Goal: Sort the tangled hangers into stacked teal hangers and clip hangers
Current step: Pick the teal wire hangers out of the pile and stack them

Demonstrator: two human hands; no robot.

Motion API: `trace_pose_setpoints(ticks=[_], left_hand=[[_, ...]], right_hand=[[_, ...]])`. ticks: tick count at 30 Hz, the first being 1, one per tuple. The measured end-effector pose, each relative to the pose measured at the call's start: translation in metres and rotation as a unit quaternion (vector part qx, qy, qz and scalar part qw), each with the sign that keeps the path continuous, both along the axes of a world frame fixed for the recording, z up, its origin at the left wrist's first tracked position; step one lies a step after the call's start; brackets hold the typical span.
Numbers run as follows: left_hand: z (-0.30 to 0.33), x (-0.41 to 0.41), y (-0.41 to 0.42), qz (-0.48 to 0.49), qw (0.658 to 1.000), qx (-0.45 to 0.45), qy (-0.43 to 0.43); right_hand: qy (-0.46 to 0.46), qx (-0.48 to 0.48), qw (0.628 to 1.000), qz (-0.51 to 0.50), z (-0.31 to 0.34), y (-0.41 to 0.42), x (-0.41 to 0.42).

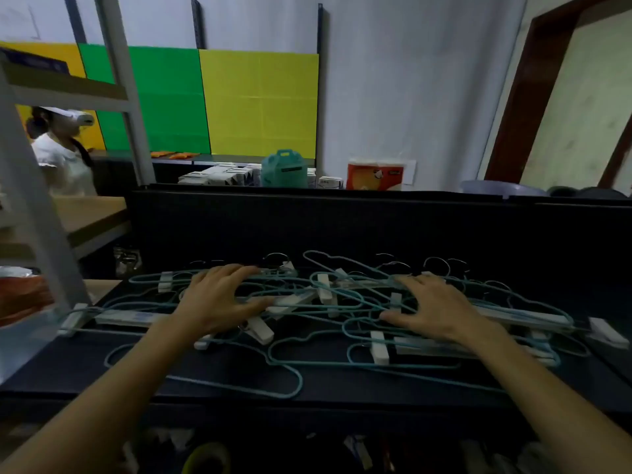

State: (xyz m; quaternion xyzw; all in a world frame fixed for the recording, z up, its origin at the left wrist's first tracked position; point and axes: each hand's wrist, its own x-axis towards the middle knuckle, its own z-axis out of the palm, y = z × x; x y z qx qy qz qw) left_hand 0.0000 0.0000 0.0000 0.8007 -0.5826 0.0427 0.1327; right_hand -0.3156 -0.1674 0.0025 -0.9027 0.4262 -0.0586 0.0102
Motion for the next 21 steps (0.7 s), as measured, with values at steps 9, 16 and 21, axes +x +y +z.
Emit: trace_pose_setpoints(ticks=[9, 16, 21], left_hand=[[-0.003, 0.0, -0.026, -0.101, 0.993, 0.067, 0.017], [-0.001, 0.006, -0.033, -0.139, 0.988, 0.065, 0.003], [0.008, 0.02, -0.03, -0.143, 0.99, 0.001, -0.016]], right_hand=[[-0.093, 0.059, 0.994, -0.026, 0.007, 0.003, 0.01], [-0.126, 0.033, 0.99, -0.047, 0.011, 0.016, 0.02], [-0.168, 0.01, 0.985, -0.042, 0.021, 0.021, 0.026]])
